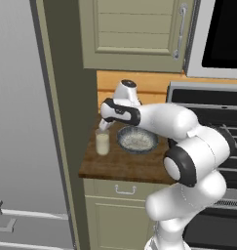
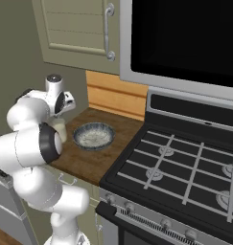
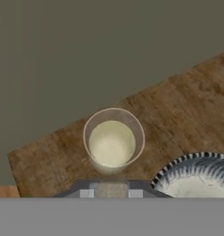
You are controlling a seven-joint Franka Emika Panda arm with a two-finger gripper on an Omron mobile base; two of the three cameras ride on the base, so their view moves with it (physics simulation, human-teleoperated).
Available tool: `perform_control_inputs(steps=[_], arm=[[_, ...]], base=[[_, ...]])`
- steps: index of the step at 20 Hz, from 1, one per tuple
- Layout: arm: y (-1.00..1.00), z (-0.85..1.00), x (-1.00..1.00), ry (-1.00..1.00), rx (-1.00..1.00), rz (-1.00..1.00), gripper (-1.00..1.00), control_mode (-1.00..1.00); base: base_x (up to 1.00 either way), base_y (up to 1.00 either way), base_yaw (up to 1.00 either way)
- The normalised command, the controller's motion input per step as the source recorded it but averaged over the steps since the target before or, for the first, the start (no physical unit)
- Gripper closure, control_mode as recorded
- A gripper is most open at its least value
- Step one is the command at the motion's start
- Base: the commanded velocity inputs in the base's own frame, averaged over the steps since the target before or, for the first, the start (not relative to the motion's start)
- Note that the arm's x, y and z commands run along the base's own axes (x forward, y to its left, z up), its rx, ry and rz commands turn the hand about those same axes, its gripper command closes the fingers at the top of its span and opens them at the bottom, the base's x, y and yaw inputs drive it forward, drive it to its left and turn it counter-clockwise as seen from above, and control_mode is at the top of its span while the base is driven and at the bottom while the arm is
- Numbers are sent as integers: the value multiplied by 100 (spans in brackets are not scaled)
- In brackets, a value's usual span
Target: Grab a lemon wedge from the fridge and one ice cube from the ice bowl, and put them in the glass of lemonade.
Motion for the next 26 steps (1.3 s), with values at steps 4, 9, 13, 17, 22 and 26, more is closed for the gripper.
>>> perform_control_inputs(steps=[4, 9, 13, 17, 22, 26], arm=[[10, 12, 21, 0, 0, 0, 100, -100], [20, 4, 12, 0, 0, 0, 100, -100], [17, 1, 13, 0, 0, 0, 100, -100], [12, -33, 1, 0, 0, 0, 100, -100], [1, -15, 0, 0, 0, 0, 100, -100], [0, 1, 0, 0, 0, 0, 100, -100]], base=[[0, 0, 0], [0, 0, 0], [0, 0, 0], [0, 0, 0], [0, 0, 0], [0, 0, 0]])
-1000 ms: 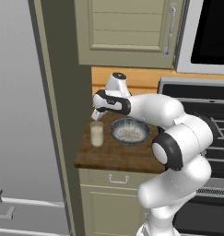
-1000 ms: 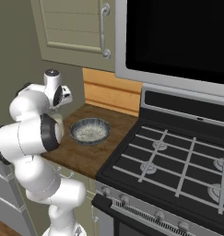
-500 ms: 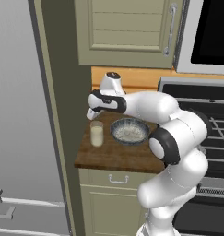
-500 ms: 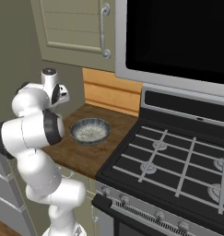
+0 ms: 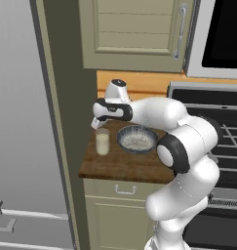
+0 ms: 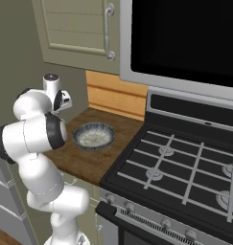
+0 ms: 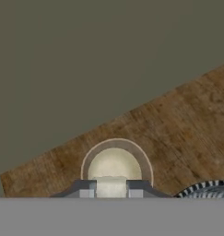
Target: Grab a lemon wedge from the fridge and one ice cube from the ice bowl, and put them in the glass of lemonade.
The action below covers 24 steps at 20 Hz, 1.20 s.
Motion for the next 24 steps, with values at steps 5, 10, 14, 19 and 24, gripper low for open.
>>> perform_control_inputs(steps=[5, 10, 14, 19, 24], arm=[[0, 1, 5, 0, 0, 0, 100, -100], [0, 0, 12, 2, 0, 0, 100, -100], [0, 0, 0, 0, 0, 0, 100, -100], [0, 0, 0, 0, 0, 0, -100, -100], [0, 0, 0, 0, 0, 0, -100, -100]], base=[[0, 0, 0], [0, 0, 0], [0, 0, 0], [0, 0, 0], [0, 0, 0]])
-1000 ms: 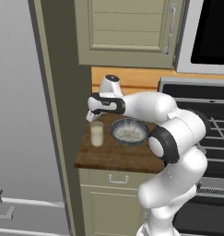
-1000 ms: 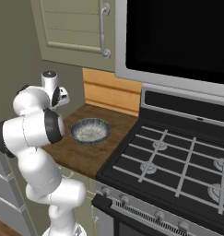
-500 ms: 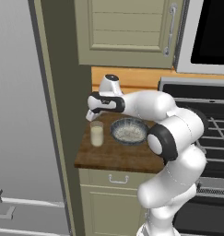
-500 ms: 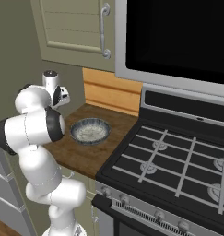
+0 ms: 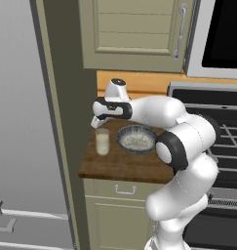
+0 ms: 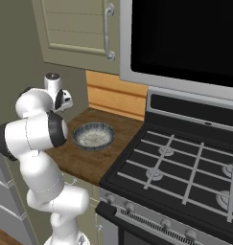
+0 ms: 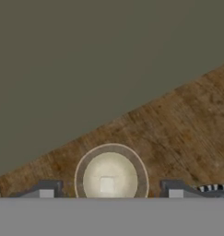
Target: Grab a lemon wedge from the fridge and one ice cube from the ice bowl, and put them in the glass of lemonade.
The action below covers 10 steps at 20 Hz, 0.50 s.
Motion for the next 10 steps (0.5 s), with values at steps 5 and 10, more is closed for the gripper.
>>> perform_control_inputs(steps=[5, 10], arm=[[1, 4, -9, 0, 0, 0, -100, -100], [0, 12, -51, -10, 1, 0, -100, -100]], base=[[0, 0, 0], [0, 0, 0]])
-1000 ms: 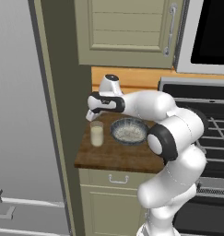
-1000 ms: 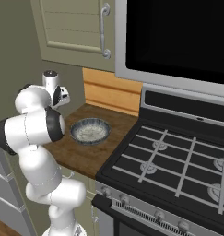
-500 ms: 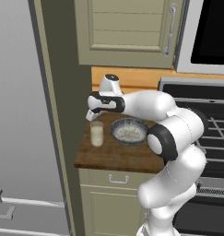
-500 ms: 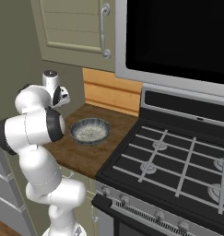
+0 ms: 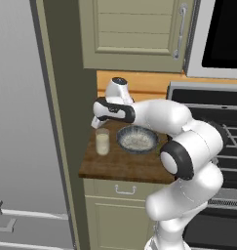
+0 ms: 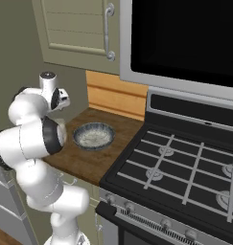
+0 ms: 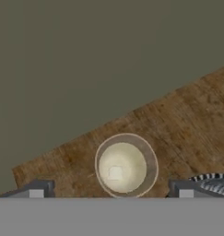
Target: Grab a lemon wedge from the fridge and one ice cube from the ice bowl, and put them in the glass of lemonade.
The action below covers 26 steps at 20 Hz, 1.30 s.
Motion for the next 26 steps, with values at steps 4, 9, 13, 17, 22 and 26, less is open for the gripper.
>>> perform_control_inputs(steps=[4, 9, 13, 17, 22, 26], arm=[[-7, 0, -55, -5, 0, 0, -100, -100], [-22, 0, -33, -4, 1, 0, -100, -100], [-36, 0, -23, -1, 3, 0, -100, -100], [-35, 0, -46, 0, 3, -1, -100, -100], [-40, 16, -73, 0, 2, -11, -100, -100], [-41, 48, -98, 2, 0, -30, -100, -100]], base=[[0, 0, 0], [0, 0, 0], [0, 0, 0], [0, 0, 0], [0, 0, 0], [0, 0, 0]])
